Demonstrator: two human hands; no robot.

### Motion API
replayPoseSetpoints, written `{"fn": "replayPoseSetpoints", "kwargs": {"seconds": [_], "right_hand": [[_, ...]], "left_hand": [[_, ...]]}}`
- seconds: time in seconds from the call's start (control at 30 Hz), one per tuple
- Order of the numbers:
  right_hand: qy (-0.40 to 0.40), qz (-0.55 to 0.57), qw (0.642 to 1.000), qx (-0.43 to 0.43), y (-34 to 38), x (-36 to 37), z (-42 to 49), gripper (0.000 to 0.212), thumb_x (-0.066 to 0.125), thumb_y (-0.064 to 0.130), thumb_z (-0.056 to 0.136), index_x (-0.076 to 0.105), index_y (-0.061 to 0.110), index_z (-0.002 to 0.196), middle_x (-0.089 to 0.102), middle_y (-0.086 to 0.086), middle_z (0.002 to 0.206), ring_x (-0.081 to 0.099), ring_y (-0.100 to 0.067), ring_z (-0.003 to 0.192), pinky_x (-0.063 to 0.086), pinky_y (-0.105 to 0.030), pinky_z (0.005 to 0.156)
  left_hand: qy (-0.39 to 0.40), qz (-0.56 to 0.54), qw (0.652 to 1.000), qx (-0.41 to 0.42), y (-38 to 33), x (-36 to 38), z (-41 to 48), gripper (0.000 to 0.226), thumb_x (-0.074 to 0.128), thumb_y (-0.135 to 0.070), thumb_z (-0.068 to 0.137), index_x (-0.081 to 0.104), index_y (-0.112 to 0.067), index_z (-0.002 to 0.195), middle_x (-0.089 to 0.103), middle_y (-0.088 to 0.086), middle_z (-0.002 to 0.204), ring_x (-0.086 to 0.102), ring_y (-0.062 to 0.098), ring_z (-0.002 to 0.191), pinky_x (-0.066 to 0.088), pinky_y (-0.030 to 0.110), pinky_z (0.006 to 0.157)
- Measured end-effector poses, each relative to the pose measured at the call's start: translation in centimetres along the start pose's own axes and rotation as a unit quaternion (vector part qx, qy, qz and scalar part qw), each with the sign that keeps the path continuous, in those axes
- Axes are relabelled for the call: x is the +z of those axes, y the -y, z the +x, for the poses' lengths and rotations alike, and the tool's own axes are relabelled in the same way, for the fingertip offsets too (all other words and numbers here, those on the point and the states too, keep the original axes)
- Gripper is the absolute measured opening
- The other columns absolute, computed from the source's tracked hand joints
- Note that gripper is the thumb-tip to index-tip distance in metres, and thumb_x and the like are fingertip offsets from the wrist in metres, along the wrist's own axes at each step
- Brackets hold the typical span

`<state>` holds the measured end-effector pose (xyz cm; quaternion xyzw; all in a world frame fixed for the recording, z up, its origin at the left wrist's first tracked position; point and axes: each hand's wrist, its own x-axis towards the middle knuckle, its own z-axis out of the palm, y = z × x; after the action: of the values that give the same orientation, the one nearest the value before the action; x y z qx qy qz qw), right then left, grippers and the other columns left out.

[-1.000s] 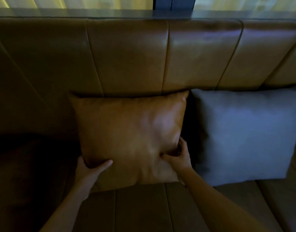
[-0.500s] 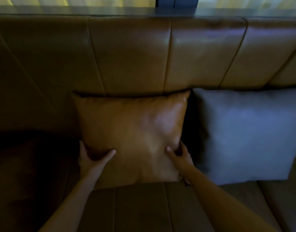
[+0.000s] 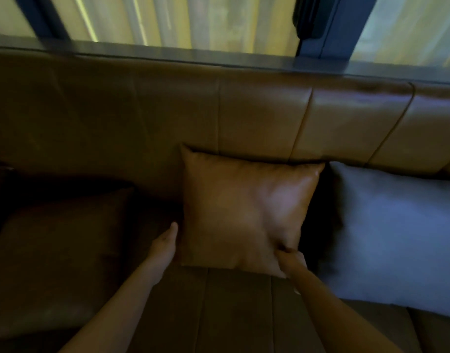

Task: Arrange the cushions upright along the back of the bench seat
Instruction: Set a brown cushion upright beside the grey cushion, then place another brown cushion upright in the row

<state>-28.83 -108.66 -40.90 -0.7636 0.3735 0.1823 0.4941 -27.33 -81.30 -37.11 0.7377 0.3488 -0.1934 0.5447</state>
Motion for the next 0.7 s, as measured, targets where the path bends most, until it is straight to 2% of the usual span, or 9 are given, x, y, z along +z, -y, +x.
{"fn": "replayPoseSetpoints", "kwargs": {"seconds": [0.1, 0.17, 0.23, 0.3, 0.37, 0.47, 0.5, 0.6, 0.7], "right_hand": [[0.041, 0.015, 0.999, -0.027, 1.6, 2.5, -2.2, 0.046, 0.051, 0.016, 0.095, 0.045, 0.000, 0.138, 0.057, -0.022, 0.131, 0.056, -0.028, 0.095, 0.051, -0.040, 0.080], [0.050, 0.033, 0.997, -0.056, 2.7, 4.8, -3.8, 0.052, 0.049, 0.018, 0.097, 0.034, 0.004, 0.146, 0.049, -0.021, 0.141, 0.057, -0.035, 0.110, 0.051, -0.044, 0.088], [0.070, 0.052, 0.995, -0.045, 4.2, 7.6, -6.0, 0.058, 0.048, 0.028, 0.099, 0.026, 0.009, 0.149, 0.046, -0.020, 0.142, 0.053, -0.038, 0.119, 0.049, -0.044, 0.092], [0.092, 0.024, 0.995, -0.042, 5.5, 10.9, -7.8, 0.055, 0.044, 0.034, 0.100, 0.030, 0.009, 0.147, 0.052, -0.019, 0.134, 0.054, -0.036, 0.116, 0.048, -0.037, 0.082], [0.115, 0.019, 0.991, -0.061, 6.8, 14.2, -9.6, 0.038, 0.045, 0.023, 0.100, 0.045, 0.008, 0.136, 0.057, -0.012, 0.112, 0.057, -0.028, 0.097, 0.046, -0.023, 0.064], [0.153, 0.004, 0.987, -0.047, 8.2, 19.7, -11.7, 0.008, 0.050, 0.010, 0.096, 0.052, 0.017, 0.091, 0.052, -0.004, 0.080, 0.053, -0.011, 0.061, 0.041, -0.012, 0.037], [0.158, 0.000, 0.987, -0.041, 8.7, 21.6, -12.7, 0.007, 0.052, 0.013, 0.095, 0.052, 0.019, 0.097, 0.054, -0.006, 0.079, 0.053, -0.010, 0.056, 0.040, -0.014, 0.034], [0.172, 0.005, 0.984, -0.041, 9.4, 26.9, -13.8, 0.049, 0.052, 0.020, 0.097, 0.037, 0.017, 0.143, 0.061, -0.012, 0.106, 0.054, -0.014, 0.067, 0.040, -0.022, 0.045], [0.181, -0.019, 0.982, -0.055, 10.2, 30.9, -14.8, 0.057, 0.052, 0.023, 0.097, 0.030, 0.011, 0.149, 0.058, -0.007, 0.100, 0.053, -0.013, 0.070, 0.038, -0.024, 0.052]], "left_hand": [[-0.002, -0.021, 0.999, -0.034, 0.8, -3.7, -0.4, 0.064, 0.033, -0.059, 0.095, 0.039, -0.020, 0.145, 0.044, 0.012, 0.144, 0.043, 0.032, 0.131, 0.034, 0.049, 0.105], [-0.004, -0.050, 0.998, -0.022, 1.5, -6.4, -0.4, 0.042, 0.034, -0.055, 0.097, 0.057, -0.021, 0.106, 0.053, 0.005, 0.094, 0.053, 0.019, 0.083, 0.042, 0.034, 0.074], [-0.024, -0.059, 0.998, -0.009, 2.1, -9.3, -0.3, 0.037, 0.035, -0.050, 0.098, 0.048, -0.022, 0.077, 0.037, -0.004, 0.073, 0.037, 0.011, 0.062, 0.034, 0.029, 0.061], [-0.022, -0.065, 0.998, 0.008, 3.0, -12.3, 0.4, 0.038, 0.037, -0.047, 0.098, 0.059, -0.017, 0.092, 0.049, 0.000, 0.085, 0.053, 0.019, 0.080, 0.040, 0.036, 0.076], [-0.038, -0.080, 0.996, 0.027, 3.7, -15.6, 1.0, 0.050, 0.039, -0.045, 0.098, 0.057, -0.010, 0.128, 0.057, 0.011, 0.121, 0.052, 0.031, 0.120, 0.039, 0.041, 0.096], [-0.056, -0.080, 0.994, 0.042, 4.8, -20.5, 2.2, 0.053, 0.043, -0.042, 0.098, 0.053, -0.005, 0.135, 0.055, 0.017, 0.135, 0.049, 0.034, 0.126, 0.040, 0.041, 0.100], [-0.058, -0.070, 0.995, 0.051, 5.2, -22.1, 2.5, 0.051, 0.043, -0.040, 0.099, 0.055, -0.005, 0.133, 0.057, 0.018, 0.134, 0.051, 0.034, 0.124, 0.040, 0.039, 0.098], [-0.052, -0.034, 0.996, 0.068, 6.3, -26.5, 3.6, 0.049, 0.044, -0.038, 0.099, 0.053, -0.006, 0.135, 0.054, 0.012, 0.137, 0.048, 0.030, 0.128, 0.038, 0.034, 0.096], [-0.034, 0.007, 0.996, 0.079, 7.4, -30.1, 5.1, 0.046, 0.047, -0.034, 0.099, 0.049, -0.010, 0.137, 0.051, 0.008, 0.139, 0.048, 0.025, 0.129, 0.038, 0.031, 0.095]]}}
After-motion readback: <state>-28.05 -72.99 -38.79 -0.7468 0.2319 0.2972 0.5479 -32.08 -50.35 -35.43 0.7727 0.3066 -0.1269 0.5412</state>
